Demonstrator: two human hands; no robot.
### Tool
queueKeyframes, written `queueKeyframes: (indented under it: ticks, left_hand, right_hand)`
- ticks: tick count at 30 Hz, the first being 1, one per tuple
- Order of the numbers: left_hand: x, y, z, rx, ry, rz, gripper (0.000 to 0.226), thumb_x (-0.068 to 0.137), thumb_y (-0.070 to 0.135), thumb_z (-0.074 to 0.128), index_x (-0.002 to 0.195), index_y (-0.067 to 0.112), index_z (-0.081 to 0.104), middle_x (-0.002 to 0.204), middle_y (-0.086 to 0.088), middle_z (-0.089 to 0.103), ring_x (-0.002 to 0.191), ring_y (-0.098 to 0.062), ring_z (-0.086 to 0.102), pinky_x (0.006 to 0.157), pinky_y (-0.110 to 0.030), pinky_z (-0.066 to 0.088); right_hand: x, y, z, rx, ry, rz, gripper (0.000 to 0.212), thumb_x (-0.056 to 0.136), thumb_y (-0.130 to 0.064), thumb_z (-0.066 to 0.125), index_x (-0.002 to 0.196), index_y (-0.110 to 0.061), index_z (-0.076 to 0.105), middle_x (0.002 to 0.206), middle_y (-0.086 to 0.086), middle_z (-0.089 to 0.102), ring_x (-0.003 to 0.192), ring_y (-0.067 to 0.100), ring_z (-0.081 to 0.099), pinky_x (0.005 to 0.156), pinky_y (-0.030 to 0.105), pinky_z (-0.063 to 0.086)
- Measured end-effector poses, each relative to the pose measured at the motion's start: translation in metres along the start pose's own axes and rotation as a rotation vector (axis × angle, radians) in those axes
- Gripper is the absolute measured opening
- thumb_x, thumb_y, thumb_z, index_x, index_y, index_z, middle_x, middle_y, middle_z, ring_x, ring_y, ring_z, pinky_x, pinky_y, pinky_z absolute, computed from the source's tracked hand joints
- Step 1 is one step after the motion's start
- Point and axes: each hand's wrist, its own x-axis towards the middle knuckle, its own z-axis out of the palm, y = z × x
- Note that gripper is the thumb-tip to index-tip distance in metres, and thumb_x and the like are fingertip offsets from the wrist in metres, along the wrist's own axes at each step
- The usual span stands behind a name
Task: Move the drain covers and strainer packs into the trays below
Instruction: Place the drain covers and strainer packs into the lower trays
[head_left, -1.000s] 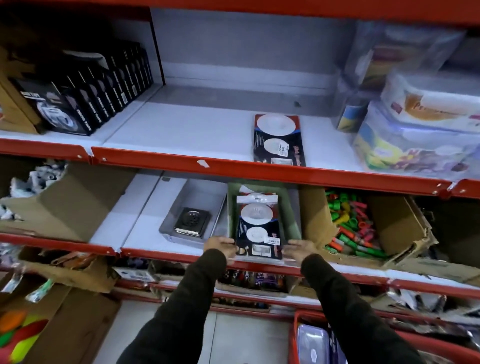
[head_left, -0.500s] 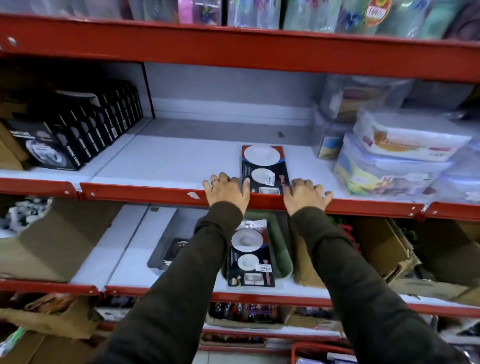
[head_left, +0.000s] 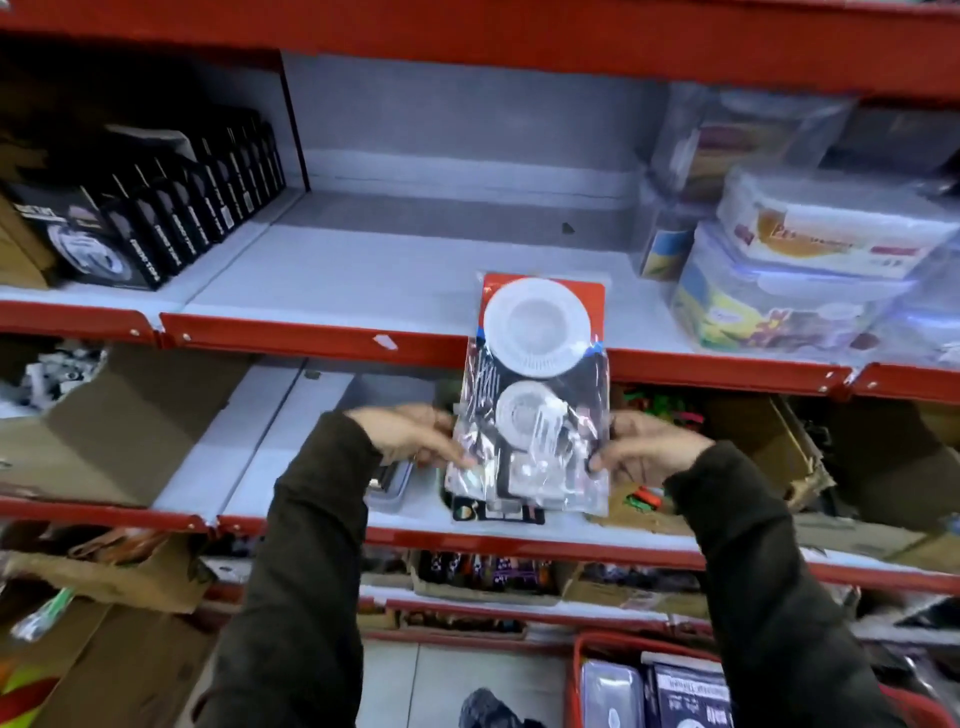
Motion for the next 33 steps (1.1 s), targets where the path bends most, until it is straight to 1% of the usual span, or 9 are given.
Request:
queueKeyframes:
  ticks: [4,7,10,16,19,23,27,30,33]
  left_hand:
    - [0.020,-0.076,0.033,-0.023,-0.095,-0.233,0.082,0.047,0.019,0.093,0.119,0.000,0.060,0.087,-0.006,0.076,0.073,-0.010,0.066,0.066,-0.019,0.052]
    - [0.026,-0.106,0.055,-0.067,-0.144,-0.349,0.024,0.067,0.010,0.083,0.087,0.015,0.070,0.073,0.005,0.076,0.067,-0.006,0.069,0.071,-0.020,0.052]
    - [0.034,-0.123,0.063,-0.026,-0.111,-0.467,0.016,0.079,0.006,0.076,0.084,0.018,0.066,0.078,0.002,0.072,0.063,-0.004,0.066,0.076,-0.023,0.052]
    - [0.061,-0.121,0.057,-0.328,0.368,-0.379,0.025,0.077,0.000,0.077,0.095,0.014,0.068,0.085,-0.003,0.074,0.075,-0.015,0.070,0.077,-0.026,0.055]
    - [0.077,-0.120,0.055,-0.300,0.573,-0.333,0.025,0.071,0.008,0.085,0.094,0.009,0.075,0.094,-0.011,0.078,0.084,-0.026,0.075,0.086,-0.034,0.060]
    - [0.082,-0.126,0.055,-0.272,0.781,-0.280,0.024,0.068,0.040,0.084,0.079,0.023,0.071,0.087,-0.003,0.078,0.078,-0.021,0.073,0.082,-0.035,0.061]
    - [0.069,-0.136,0.027,-0.331,0.967,-0.141,0.028,0.084,0.039,0.070,0.094,0.013,0.073,0.093,-0.013,0.076,0.082,-0.025,0.068,0.086,-0.035,0.055]
    - [0.070,-0.157,-0.016,-0.418,0.977,-0.091,0.022,0.091,0.033,0.061,0.098,0.015,0.072,0.104,-0.015,0.074,0.101,-0.029,0.068,0.101,-0.036,0.050]
    - [0.106,-0.218,-0.072,-0.558,0.978,-0.135,0.048,0.065,0.059,0.054,0.090,0.023,0.073,0.118,-0.021,0.071,0.115,-0.036,0.064,0.106,-0.049,0.048]
  right_hand:
    - [0.010,0.076,0.009,-0.062,-0.041,0.216,0.038,0.060,0.003,0.076,0.095,-0.004,0.063,0.077,0.010,0.067,0.063,0.015,0.065,0.055,0.025,0.057]
    - [0.018,0.121,0.014,-0.092,-0.064,0.355,0.029,0.057,-0.004,0.081,0.082,-0.010,0.067,0.074,0.010,0.063,0.063,0.017,0.060,0.056,0.027,0.054]
    - [0.025,0.139,0.025,-0.058,-0.006,0.444,0.024,0.076,0.011,0.066,0.076,-0.014,0.068,0.067,0.003,0.070,0.056,0.011,0.065,0.056,0.027,0.058]
    - [0.052,0.123,0.025,0.070,0.393,0.278,0.045,0.080,0.008,0.068,0.123,-0.002,0.059,0.115,0.016,0.069,0.090,0.027,0.068,0.083,0.044,0.057]
    - [0.069,0.113,0.028,0.037,0.533,0.246,0.040,0.084,0.012,0.060,0.122,0.001,0.055,0.110,0.020,0.065,0.077,0.024,0.064,0.064,0.035,0.052]
    - [0.084,0.112,0.032,-0.324,0.751,0.248,0.041,0.083,-0.004,0.067,0.124,-0.003,0.059,0.120,0.015,0.066,0.106,0.031,0.063,0.099,0.042,0.050]
    - [0.097,0.088,0.052,-0.593,0.915,0.001,0.029,0.087,-0.011,0.064,0.116,-0.014,0.065,0.110,0.013,0.064,0.101,0.027,0.062,0.095,0.034,0.047]
    - [0.133,0.063,0.076,-0.238,0.744,-0.058,0.025,0.093,-0.002,0.053,0.111,-0.013,0.065,0.108,0.010,0.063,0.087,0.023,0.061,0.084,0.039,0.054]
    - [0.171,0.037,0.119,0.379,0.381,0.100,0.028,0.099,-0.003,0.040,0.122,-0.004,0.055,0.116,0.015,0.058,0.091,0.032,0.061,0.077,0.039,0.051]
